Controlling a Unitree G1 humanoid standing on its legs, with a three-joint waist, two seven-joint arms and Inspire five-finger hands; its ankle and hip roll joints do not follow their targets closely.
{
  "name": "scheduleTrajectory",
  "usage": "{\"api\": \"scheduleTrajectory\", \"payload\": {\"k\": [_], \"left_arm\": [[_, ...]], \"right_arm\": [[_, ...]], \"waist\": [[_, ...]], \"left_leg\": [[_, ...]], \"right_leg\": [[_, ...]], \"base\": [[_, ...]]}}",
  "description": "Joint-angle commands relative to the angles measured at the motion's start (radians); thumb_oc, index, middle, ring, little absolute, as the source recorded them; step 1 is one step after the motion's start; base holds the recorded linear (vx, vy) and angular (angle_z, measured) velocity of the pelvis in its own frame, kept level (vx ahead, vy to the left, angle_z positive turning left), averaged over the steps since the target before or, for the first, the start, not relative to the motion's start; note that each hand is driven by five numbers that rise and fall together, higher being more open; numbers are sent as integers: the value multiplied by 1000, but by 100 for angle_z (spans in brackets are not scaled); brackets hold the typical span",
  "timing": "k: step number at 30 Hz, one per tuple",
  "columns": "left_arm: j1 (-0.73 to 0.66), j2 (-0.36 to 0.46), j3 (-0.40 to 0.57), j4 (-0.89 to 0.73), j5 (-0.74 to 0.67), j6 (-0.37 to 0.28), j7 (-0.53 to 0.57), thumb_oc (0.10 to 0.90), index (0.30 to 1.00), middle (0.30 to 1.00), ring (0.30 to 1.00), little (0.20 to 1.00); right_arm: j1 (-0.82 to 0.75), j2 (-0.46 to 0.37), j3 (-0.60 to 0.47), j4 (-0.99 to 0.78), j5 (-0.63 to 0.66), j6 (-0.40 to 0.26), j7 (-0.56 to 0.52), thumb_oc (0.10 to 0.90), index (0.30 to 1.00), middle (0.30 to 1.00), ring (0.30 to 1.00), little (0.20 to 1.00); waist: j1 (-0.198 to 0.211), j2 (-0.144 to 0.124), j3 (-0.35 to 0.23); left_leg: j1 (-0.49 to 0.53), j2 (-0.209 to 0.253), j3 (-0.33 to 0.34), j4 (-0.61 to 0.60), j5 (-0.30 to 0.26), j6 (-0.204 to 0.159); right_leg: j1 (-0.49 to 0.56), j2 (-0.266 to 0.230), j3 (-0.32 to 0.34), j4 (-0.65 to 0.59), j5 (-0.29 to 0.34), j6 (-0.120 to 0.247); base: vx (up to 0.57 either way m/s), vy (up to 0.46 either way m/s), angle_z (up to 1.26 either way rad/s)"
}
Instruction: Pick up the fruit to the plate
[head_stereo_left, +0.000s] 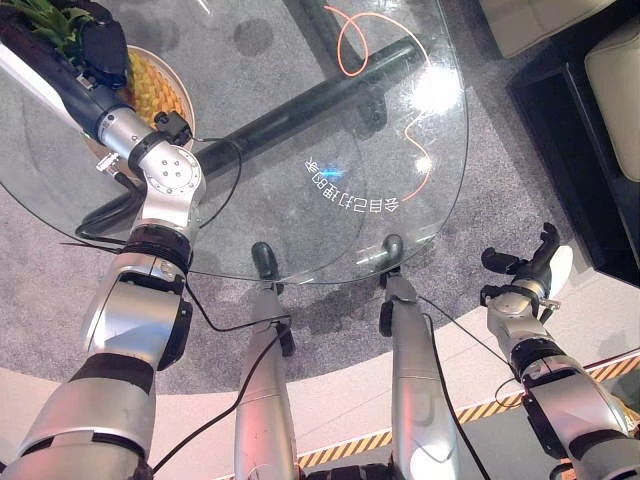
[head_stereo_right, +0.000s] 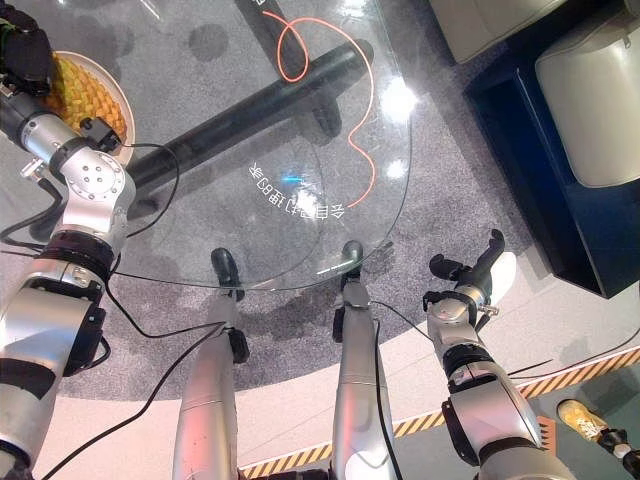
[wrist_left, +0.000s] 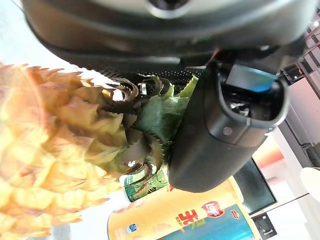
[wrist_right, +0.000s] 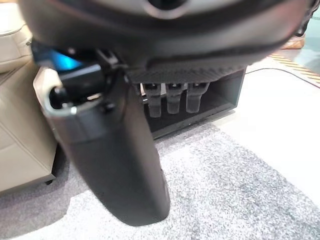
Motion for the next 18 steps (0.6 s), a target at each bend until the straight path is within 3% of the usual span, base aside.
{"api": "scheduleTrajectory", "payload": {"k": [1, 5, 6, 18], "left_arm": [[-139, 132, -8, -10, 25, -103, 41, 210, 394, 394, 394, 310], [-133, 132, -5, -6, 19, -107, 30, 292, 465, 465, 465, 392], [-131, 130, -4, -4, 19, -109, 27, 366, 528, 528, 528, 466], [-100, 124, 3, -20, 17, -126, 14, 273, 448, 448, 448, 373]], "right_arm": [[6, -29, -8, 7, -18, -29, -55, 800, 900, 900, 900, 900], [6, -29, -6, 5, -19, -30, -60, 800, 900, 900, 900, 900], [5, -28, -6, 4, -19, -28, -61, 800, 900, 900, 900, 900], [6, -27, -12, -3, -22, -29, -67, 800, 900, 900, 900, 900]], "waist": [[25, -43, -24], [26, -42, -24], [26, -42, -24], [35, -40, -24]], "left_leg": [[-1, -25, 1, 168, -176, -8], [-3, -25, 1, 169, -176, -9], [-3, -25, 1, 168, -176, -8], [1, -29, -4, 156, -171, -9]], "right_leg": [[29, 70, -19, -57, 9, -33], [27, 69, -19, -55, 9, -33], [26, 69, -20, -55, 9, -33], [32, 68, -28, -61, 10, -32]], "base": [[0, 0, 0], [0, 0, 0], [0, 0, 0], [0, 0, 0]]}}
